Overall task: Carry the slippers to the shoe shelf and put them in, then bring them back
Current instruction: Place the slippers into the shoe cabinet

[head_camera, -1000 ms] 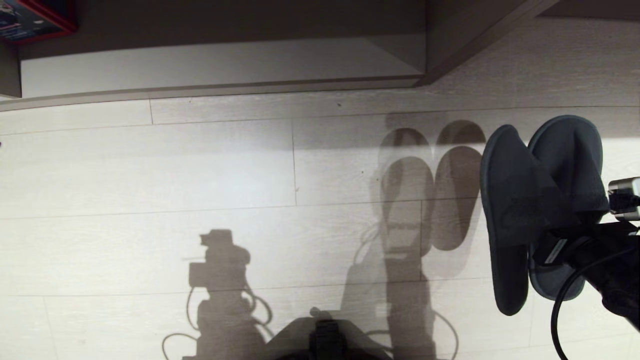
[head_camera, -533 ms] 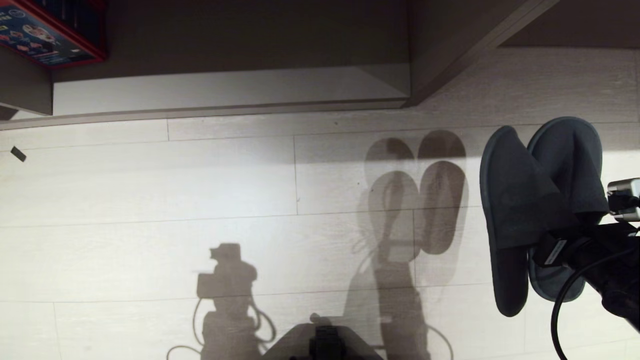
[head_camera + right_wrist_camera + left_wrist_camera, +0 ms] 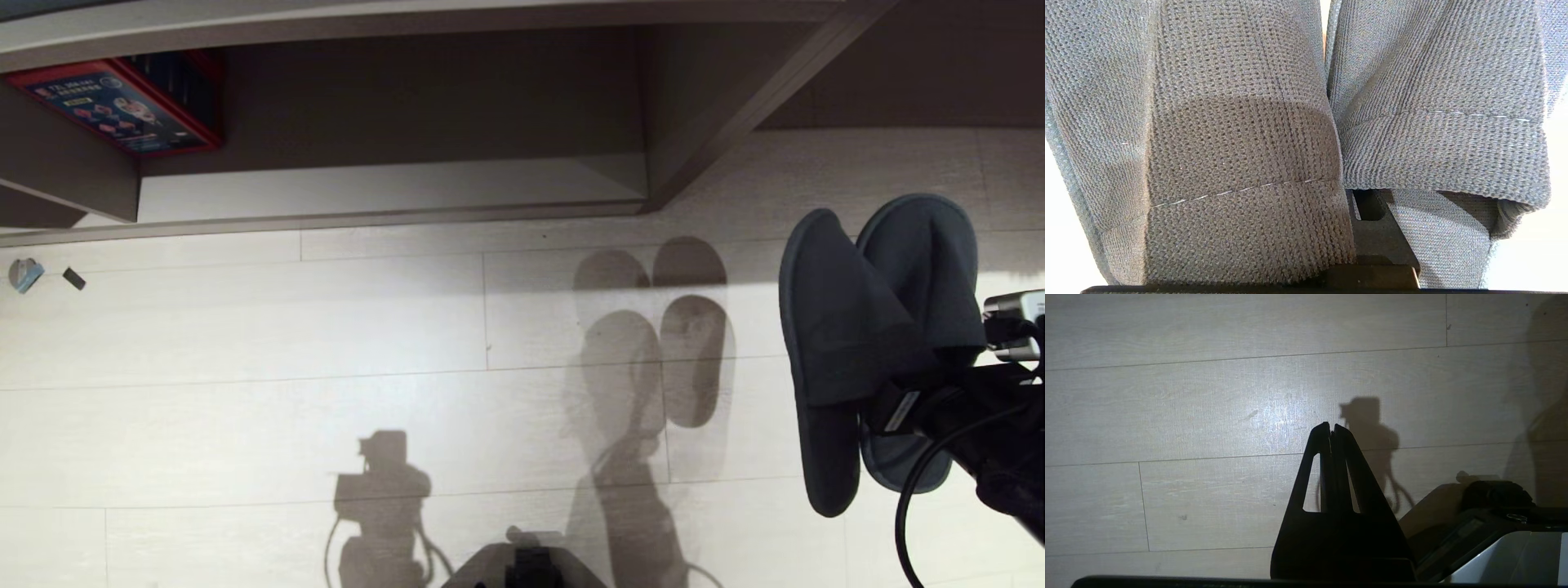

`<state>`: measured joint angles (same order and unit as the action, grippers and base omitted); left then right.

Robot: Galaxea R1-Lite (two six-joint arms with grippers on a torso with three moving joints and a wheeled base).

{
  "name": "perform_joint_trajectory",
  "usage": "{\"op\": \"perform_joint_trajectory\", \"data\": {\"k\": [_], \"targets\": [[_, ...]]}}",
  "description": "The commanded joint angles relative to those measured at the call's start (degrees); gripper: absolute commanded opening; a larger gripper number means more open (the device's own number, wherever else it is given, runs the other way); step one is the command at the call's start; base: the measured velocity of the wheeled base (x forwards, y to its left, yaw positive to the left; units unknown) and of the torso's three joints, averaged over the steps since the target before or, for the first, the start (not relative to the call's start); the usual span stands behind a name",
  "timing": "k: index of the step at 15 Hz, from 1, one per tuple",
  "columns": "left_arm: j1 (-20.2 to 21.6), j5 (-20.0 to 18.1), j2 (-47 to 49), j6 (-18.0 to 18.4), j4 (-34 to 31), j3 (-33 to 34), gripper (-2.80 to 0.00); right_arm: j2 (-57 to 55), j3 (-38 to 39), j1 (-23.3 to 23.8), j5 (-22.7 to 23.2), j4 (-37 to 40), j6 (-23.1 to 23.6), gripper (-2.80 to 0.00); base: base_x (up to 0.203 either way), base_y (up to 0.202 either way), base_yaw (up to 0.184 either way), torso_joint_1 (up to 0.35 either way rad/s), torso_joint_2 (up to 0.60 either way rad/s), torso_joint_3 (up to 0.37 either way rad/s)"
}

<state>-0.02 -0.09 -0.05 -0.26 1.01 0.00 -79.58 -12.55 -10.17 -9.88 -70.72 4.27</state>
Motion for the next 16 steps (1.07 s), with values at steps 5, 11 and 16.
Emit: {"op": "perform_joint_trajectory", "data": {"k": [5, 11, 16], "targets": [[-0.01, 0.00, -0.11, 0.00, 0.13, 0.44, -2.80, 5.45, -5.02, -0.03, -3.06, 6.94, 1.50, -2.80, 0.000, 0.000, 0.000, 0.004, 0.00, 0.204], [0.02, 0.00, -0.04, 0.00, 0.13, 0.44, -2.80, 23.49, -6.55, -0.03, -11.40, 21.93, 5.24, -2.80, 0.000, 0.000, 0.000, 0.001, 0.00, 0.206], [0.02, 0.00, -0.04, 0.17, 0.13, 0.44, -2.80, 42.81, -5.06, 0.88, -12.94, 40.26, 5.16, -2.80, 0.000, 0.000, 0.000, 0.000, 0.00, 0.202]]}}
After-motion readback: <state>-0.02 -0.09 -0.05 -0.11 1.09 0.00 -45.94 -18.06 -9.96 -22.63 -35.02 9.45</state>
